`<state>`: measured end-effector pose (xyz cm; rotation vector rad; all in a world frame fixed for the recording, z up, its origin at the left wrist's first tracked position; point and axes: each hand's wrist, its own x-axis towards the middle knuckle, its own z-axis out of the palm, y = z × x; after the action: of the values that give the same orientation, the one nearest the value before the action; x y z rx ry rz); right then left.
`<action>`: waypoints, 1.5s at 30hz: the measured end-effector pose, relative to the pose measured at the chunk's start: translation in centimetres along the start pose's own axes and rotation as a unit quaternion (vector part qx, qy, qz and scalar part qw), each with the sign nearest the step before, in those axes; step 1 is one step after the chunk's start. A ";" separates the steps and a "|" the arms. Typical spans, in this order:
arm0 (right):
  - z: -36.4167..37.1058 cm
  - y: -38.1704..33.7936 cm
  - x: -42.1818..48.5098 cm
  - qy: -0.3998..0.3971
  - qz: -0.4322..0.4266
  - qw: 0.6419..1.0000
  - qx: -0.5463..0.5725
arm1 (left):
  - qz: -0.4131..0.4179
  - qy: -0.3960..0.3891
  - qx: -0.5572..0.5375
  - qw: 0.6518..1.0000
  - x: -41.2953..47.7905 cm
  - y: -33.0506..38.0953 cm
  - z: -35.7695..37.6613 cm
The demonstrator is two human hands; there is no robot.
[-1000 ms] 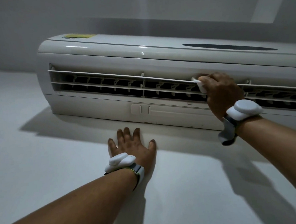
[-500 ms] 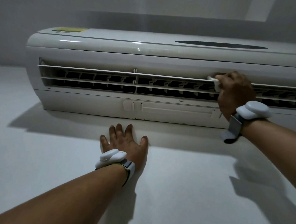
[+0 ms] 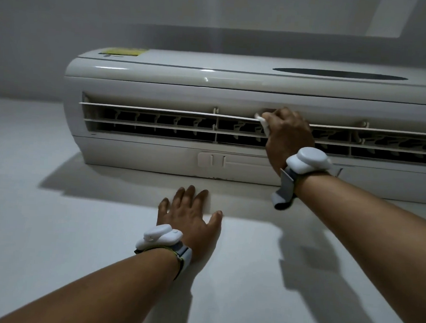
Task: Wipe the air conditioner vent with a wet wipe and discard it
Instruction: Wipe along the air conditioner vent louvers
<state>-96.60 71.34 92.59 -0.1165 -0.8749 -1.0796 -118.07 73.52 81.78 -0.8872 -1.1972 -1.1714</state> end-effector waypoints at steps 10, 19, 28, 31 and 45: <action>1.3 -5.4 1.4 -0.017 -0.001 1.000 0.014 | 0.087 -0.011 0.003 0.996 0.2 -3.5 -0.7; 1.1 -6.5 2.1 -0.031 -0.005 0.994 0.105 | 0.124 -0.024 0.016 0.992 0.8 -4.5 -0.6; 1.1 -7.7 2.1 0.044 0.062 0.964 0.255 | 0.129 0.006 0.009 0.992 0.9 -4.4 -0.3; 1.4 -8.6 2.4 0.032 0.035 0.965 0.257 | 0.136 0.000 0.012 0.991 1.2 -4.5 -1.0; 2.5 -12.3 3.2 -0.042 -0.058 0.996 -0.050 | 0.135 0.043 0.031 0.989 2.8 -9.3 -3.0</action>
<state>-107.32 64.07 92.51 -0.1973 -0.9112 -1.2350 -126.53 68.15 83.30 -0.9112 -1.0025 -0.9394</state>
